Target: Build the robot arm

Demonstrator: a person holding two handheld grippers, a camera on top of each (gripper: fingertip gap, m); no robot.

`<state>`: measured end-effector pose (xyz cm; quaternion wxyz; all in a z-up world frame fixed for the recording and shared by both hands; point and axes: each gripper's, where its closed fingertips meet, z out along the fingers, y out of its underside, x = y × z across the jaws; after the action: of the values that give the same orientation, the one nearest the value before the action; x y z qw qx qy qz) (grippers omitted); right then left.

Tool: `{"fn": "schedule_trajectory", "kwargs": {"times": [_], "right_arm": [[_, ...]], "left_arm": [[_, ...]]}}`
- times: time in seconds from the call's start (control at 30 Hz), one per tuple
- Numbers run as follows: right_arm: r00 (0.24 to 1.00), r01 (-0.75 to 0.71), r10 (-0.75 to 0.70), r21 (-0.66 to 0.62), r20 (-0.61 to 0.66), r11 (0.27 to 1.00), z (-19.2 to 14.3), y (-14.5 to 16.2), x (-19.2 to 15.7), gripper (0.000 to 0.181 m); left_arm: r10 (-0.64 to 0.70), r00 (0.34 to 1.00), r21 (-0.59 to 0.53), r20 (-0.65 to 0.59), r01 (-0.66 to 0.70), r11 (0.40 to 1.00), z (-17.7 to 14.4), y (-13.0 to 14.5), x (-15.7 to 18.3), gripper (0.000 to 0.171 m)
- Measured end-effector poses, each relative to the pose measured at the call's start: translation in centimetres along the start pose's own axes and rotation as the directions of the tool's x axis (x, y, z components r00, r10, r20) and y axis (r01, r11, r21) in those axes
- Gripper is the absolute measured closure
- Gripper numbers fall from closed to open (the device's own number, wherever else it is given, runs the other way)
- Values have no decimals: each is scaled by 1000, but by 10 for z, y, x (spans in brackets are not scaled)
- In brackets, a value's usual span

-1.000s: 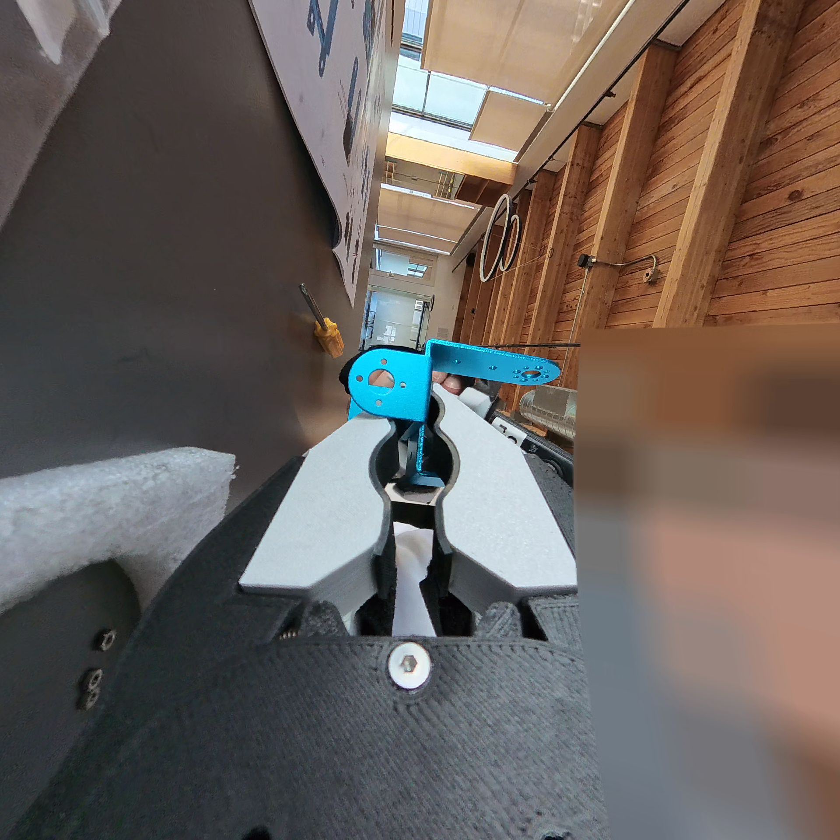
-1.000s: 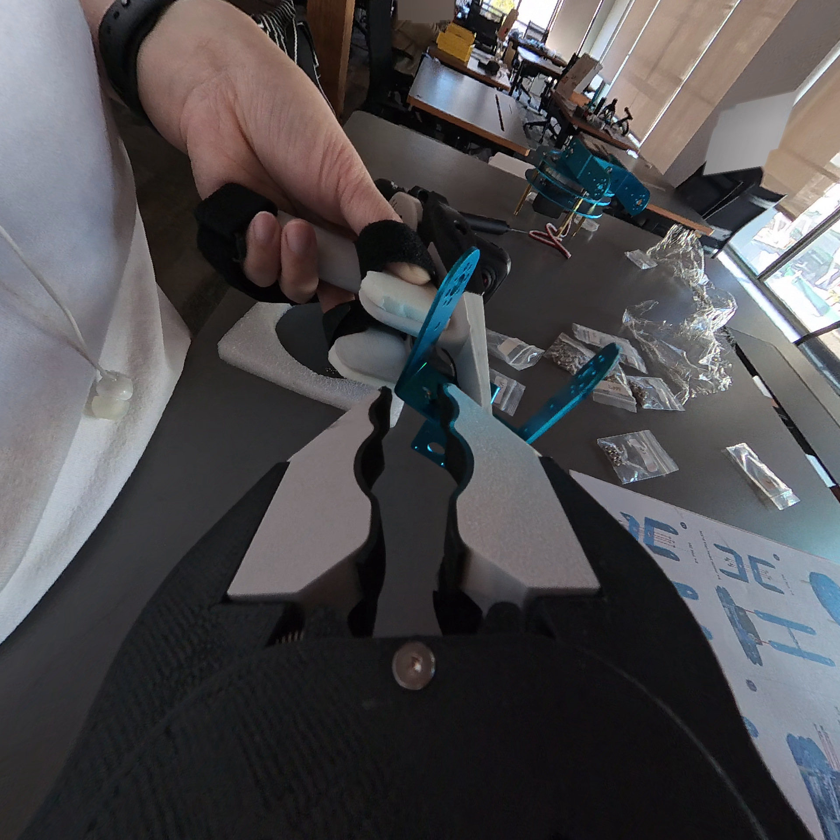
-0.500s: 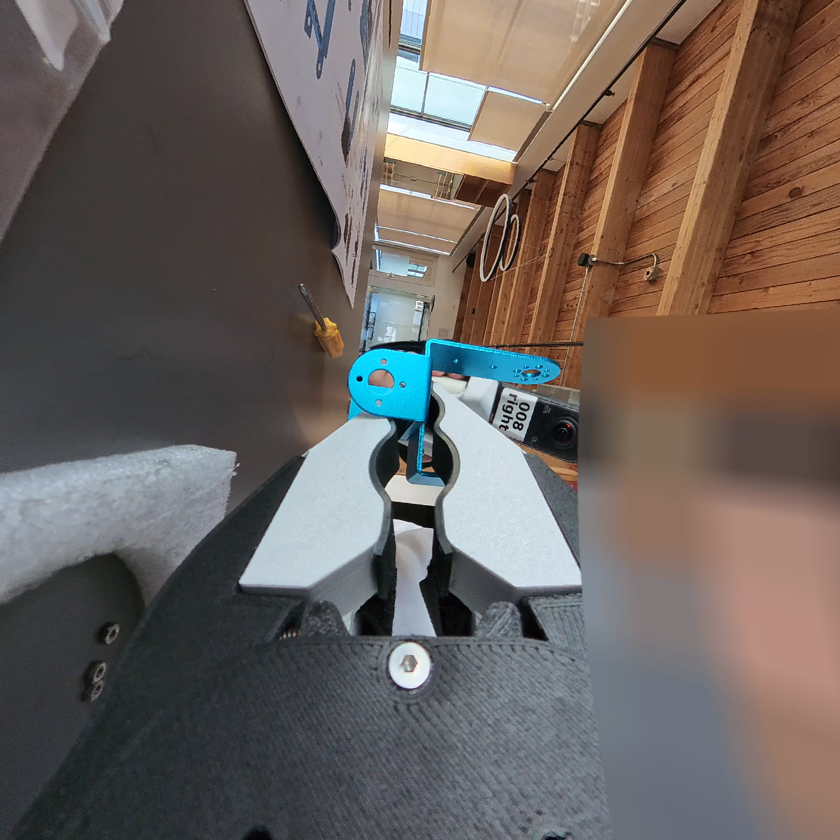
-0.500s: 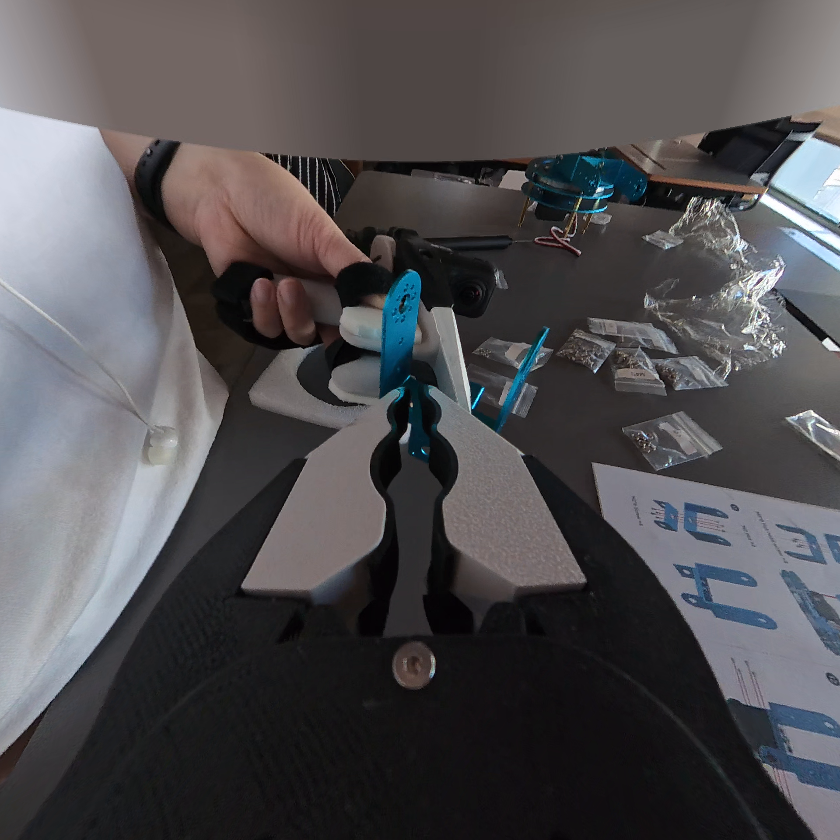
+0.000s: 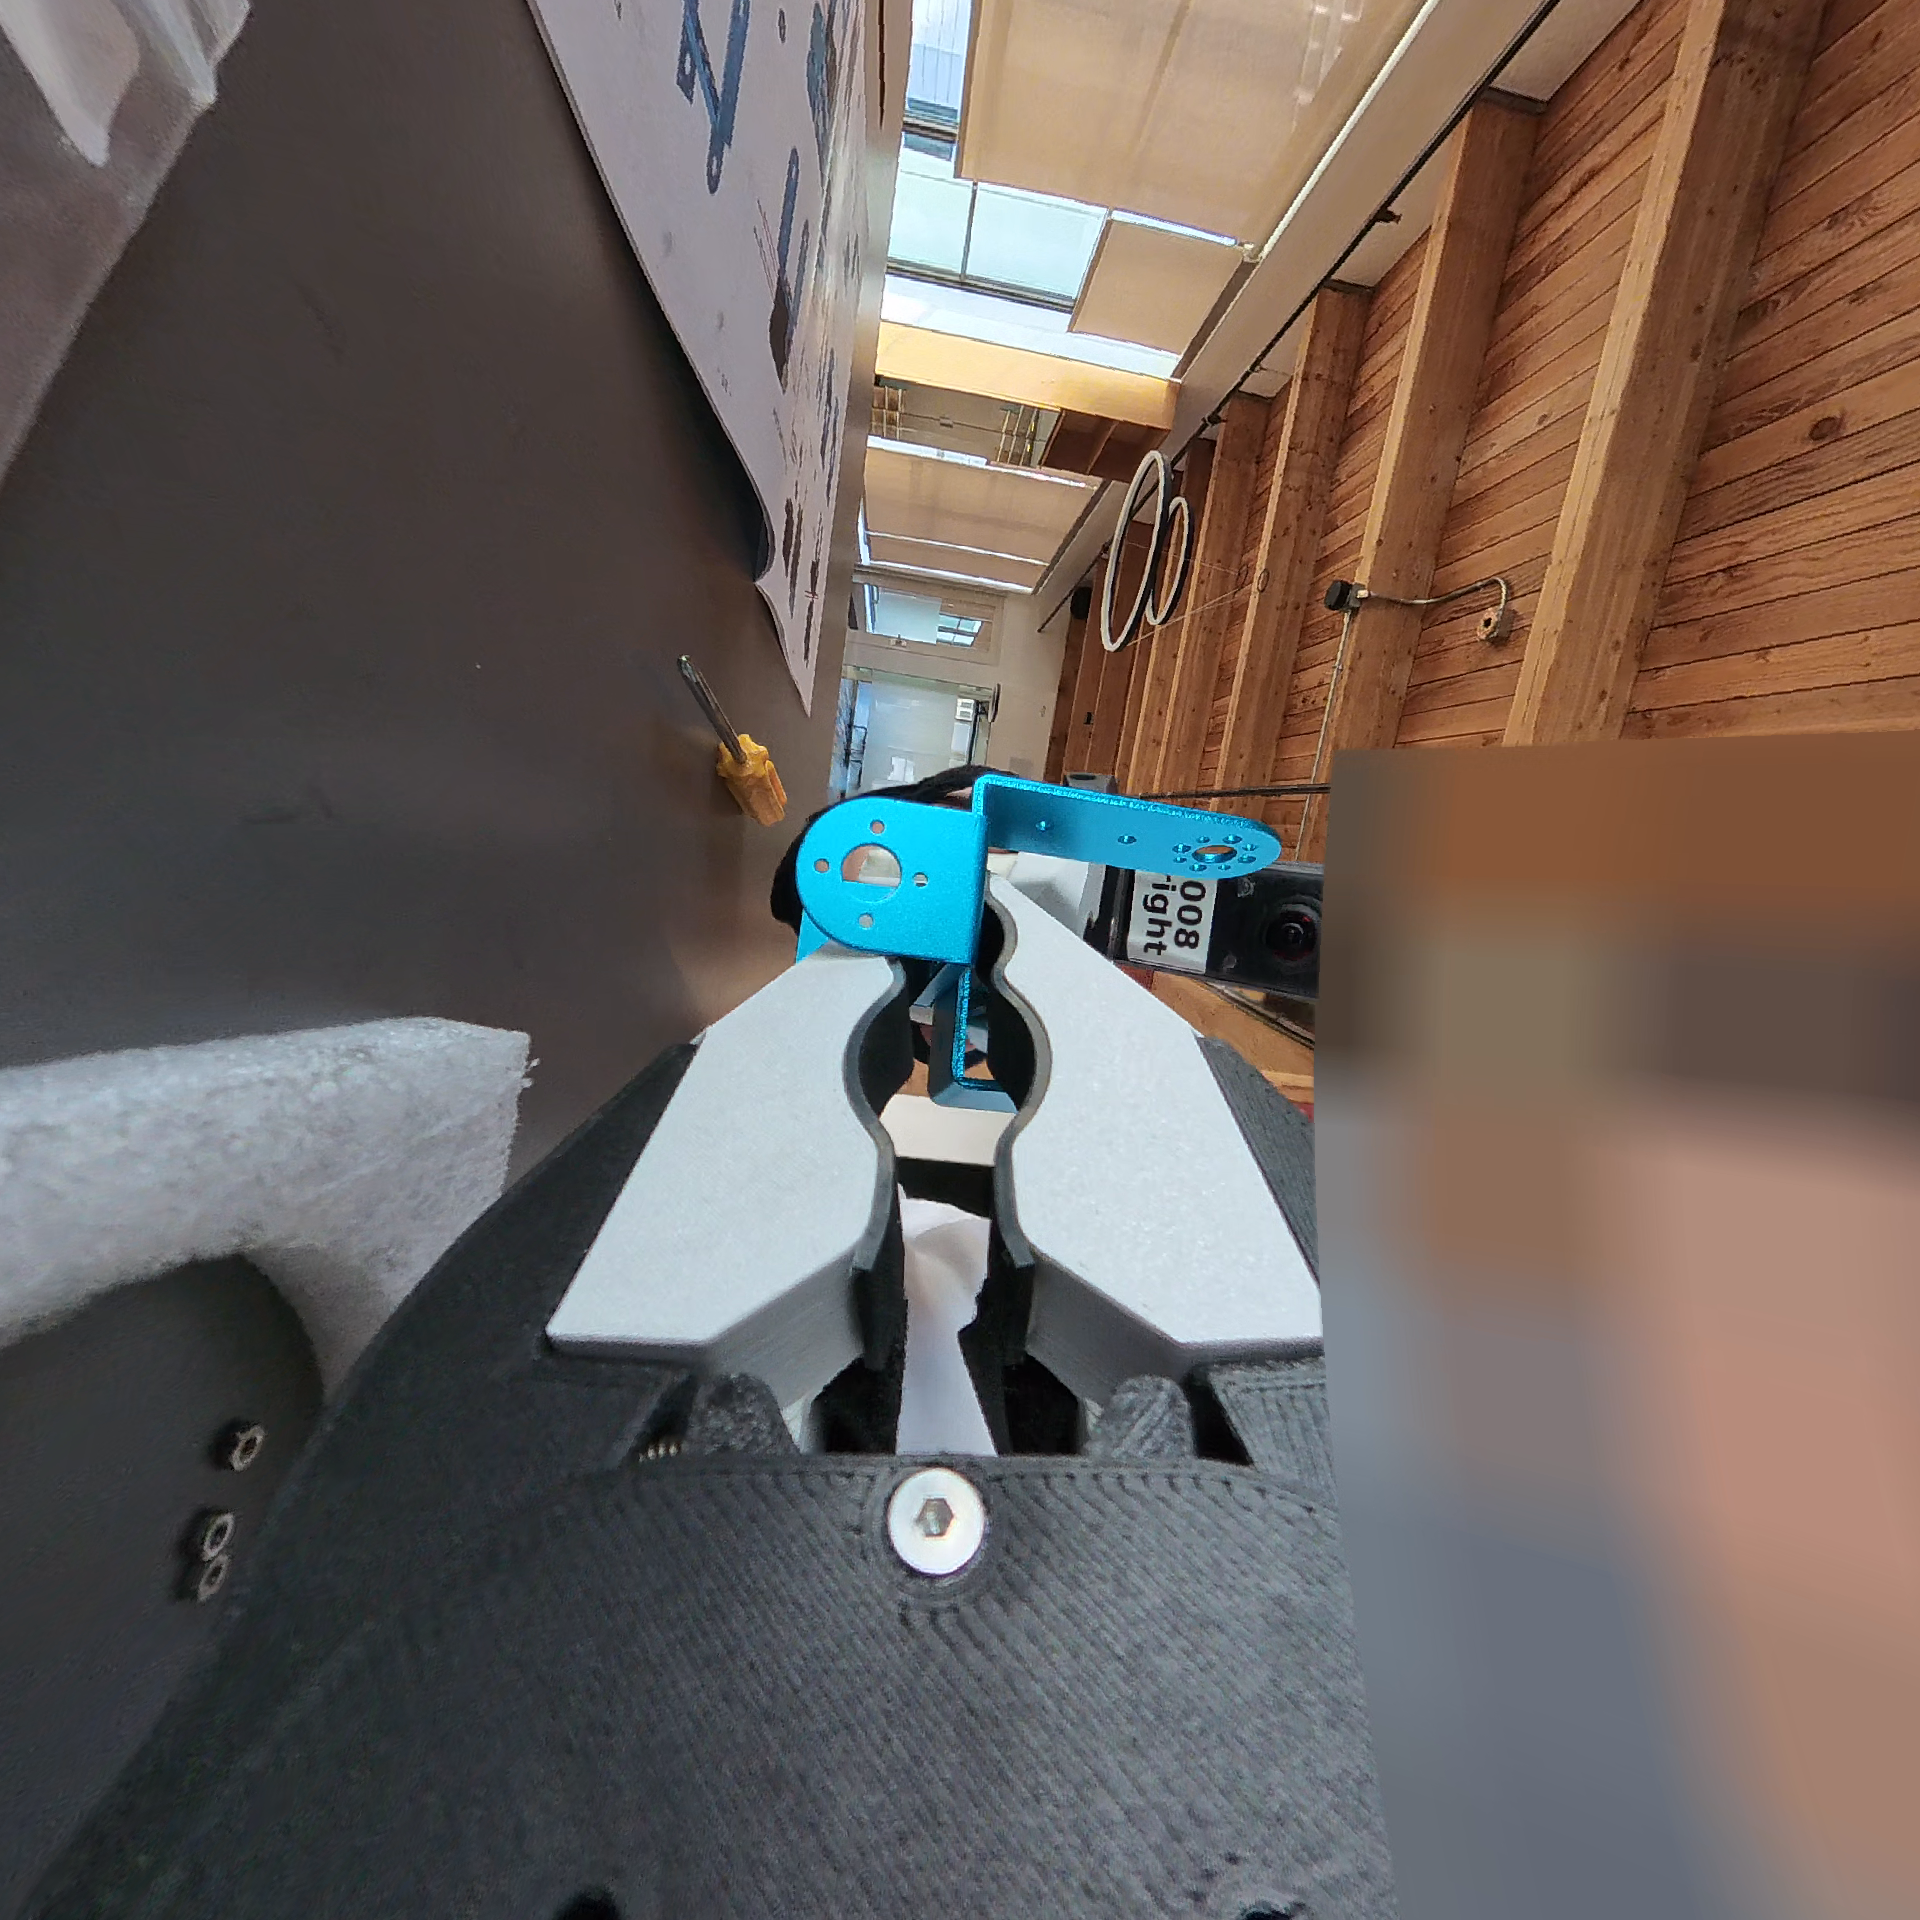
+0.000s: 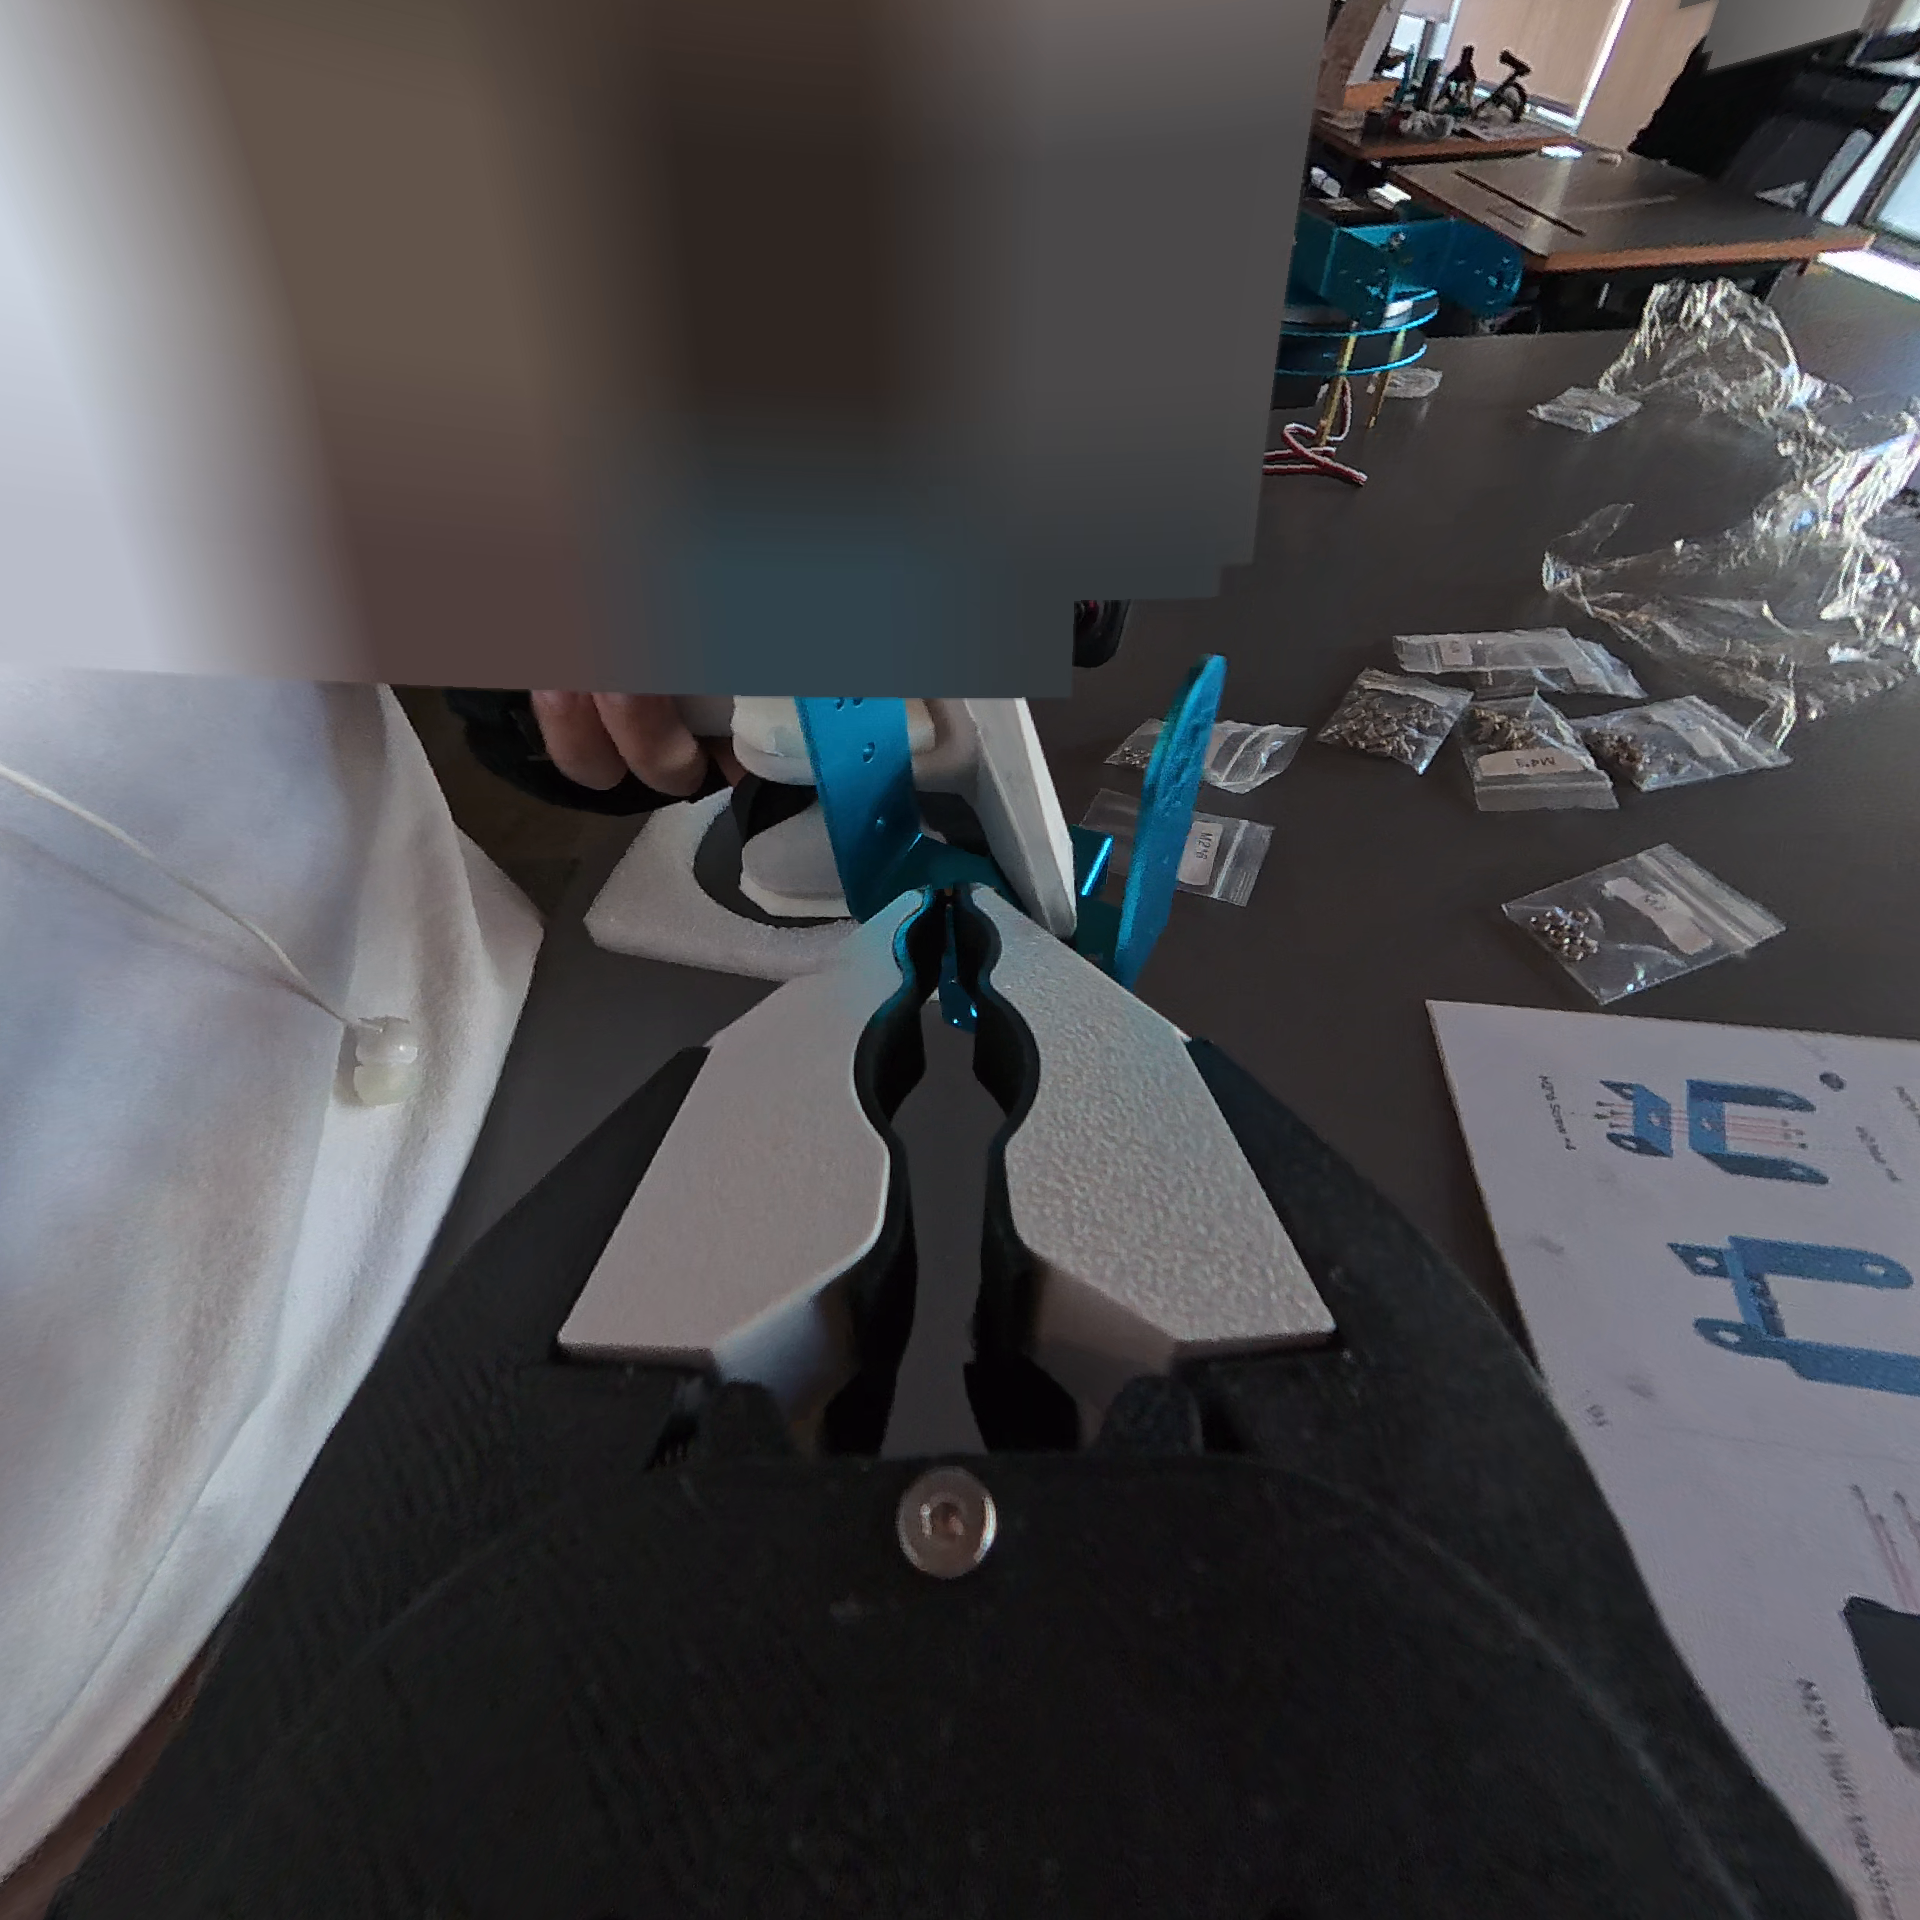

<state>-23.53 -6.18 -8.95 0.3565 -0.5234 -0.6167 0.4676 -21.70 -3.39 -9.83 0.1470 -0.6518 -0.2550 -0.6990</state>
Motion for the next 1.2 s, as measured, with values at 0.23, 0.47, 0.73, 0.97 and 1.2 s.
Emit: {"fn": "schedule_trajectory", "kwargs": {"times": [0.23, 0.47, 0.73, 0.97, 1.2], "right_arm": [[938, -334, 340, 92, -62, 938, -5, -7, 19, 181], [845, -520, 529, 112, -76, 847, -1, -1, 26, 181], [782, -606, 612, 85, -117, 791, 6, 2, 30, 181], [816, -505, 495, 48, -297, 862, 9, 0, 32, 180], [813, -507, 481, 6, -328, 862, 17, 1, 29, 174]], "left_arm": [[-7, 999, 74, -33, 9, 997, 4, -8, 0, 166], [1, 999, 146, -48, 6, 989, 6, -17, 1, 166], [8, 999, 180, -43, 0, 984, 2, -23, 1, 166], [-6, 997, 202, -77, 22, 979, -3, -25, 3, 166], [-5, 996, 222, -89, 25, 975, -8, -28, 2, 166]]}}
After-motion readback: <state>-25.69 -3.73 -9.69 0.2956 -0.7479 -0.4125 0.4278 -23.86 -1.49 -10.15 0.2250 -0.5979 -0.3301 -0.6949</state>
